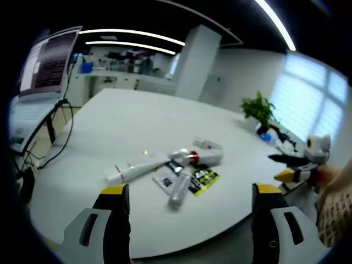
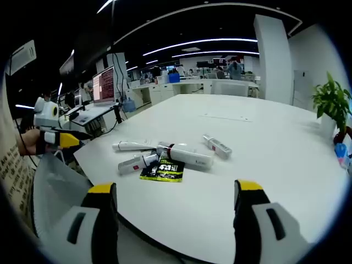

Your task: Arrange the skincare products in the storage area until every visible bottle or jar stands upright without overlapping.

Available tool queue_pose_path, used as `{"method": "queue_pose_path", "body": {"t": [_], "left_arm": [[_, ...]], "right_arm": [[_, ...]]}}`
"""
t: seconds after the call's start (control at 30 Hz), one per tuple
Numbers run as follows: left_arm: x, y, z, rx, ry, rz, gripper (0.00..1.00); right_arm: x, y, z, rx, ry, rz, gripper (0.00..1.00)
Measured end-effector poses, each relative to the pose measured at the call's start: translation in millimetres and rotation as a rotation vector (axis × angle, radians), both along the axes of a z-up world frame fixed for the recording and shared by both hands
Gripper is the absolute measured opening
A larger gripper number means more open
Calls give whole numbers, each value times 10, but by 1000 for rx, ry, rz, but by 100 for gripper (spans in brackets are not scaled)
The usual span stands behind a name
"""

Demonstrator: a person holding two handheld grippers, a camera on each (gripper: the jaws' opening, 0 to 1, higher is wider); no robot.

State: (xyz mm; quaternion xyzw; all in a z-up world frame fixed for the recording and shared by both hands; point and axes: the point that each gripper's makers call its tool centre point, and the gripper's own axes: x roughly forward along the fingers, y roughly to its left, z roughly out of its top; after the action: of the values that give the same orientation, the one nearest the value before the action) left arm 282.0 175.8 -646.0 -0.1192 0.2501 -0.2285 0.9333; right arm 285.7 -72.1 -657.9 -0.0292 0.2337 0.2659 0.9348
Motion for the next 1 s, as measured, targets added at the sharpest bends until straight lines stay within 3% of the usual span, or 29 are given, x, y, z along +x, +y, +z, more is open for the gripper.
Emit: {"method": "queue_pose_path", "body": {"t": [0.53, 1.0], "left_arm": [[-2, -3, -9, 3, 5, -1, 89], [-4, -8, -6, -5, 7, -4, 89]], "right_arm": [[10, -4, -23, -11, -1, 2, 88], [19, 3, 2, 23, 7, -5, 88]]}}
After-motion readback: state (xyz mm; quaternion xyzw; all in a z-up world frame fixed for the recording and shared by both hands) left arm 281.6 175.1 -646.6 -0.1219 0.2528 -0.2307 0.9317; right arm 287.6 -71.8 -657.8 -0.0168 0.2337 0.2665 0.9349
